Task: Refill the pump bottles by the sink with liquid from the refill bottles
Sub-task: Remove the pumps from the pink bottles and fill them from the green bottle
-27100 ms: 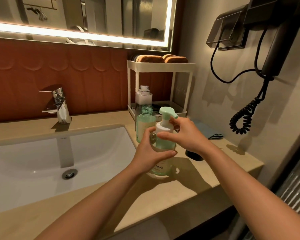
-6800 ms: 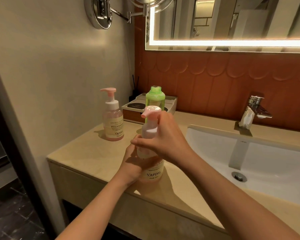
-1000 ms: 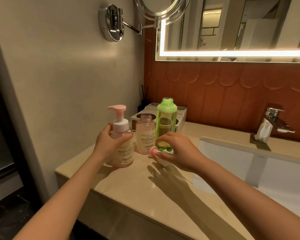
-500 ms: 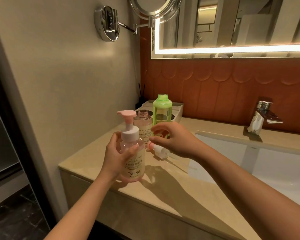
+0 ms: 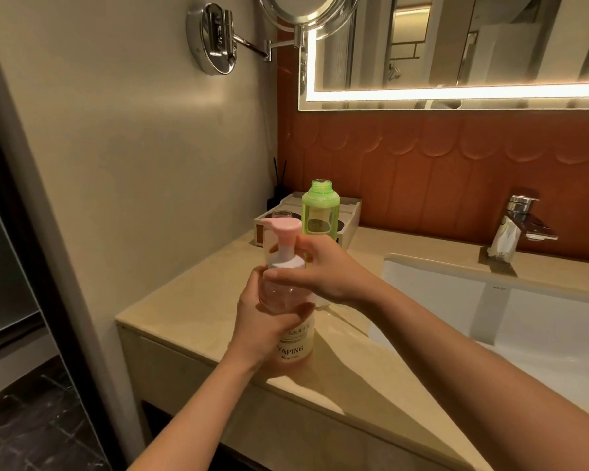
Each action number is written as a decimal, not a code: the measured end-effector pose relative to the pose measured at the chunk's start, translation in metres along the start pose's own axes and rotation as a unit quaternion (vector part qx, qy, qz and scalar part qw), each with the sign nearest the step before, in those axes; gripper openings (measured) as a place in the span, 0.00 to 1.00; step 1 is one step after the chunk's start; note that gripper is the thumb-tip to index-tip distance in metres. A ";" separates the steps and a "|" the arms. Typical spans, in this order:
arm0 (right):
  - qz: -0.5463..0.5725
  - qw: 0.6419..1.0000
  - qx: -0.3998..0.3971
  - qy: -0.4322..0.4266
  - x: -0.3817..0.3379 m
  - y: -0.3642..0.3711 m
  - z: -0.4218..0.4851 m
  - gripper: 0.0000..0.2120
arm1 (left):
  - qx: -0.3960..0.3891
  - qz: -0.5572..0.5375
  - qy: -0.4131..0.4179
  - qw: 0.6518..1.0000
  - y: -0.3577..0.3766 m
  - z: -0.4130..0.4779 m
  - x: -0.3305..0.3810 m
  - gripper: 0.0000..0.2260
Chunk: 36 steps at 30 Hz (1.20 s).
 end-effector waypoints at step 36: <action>0.049 0.998 -0.021 0.024 0.013 -0.009 -0.022 0.31 | -0.093 -0.030 0.007 0.995 0.007 -0.001 0.002 0.28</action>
Point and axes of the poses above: each hand's wrist, its own z-axis towards the middle knuckle, its own y-axis out of the palm, x = y × z, the point moved 3 cm from there along z, towards the middle knuckle, and after that the axes turned 13 degrees about -x, right-handed, at the moved point
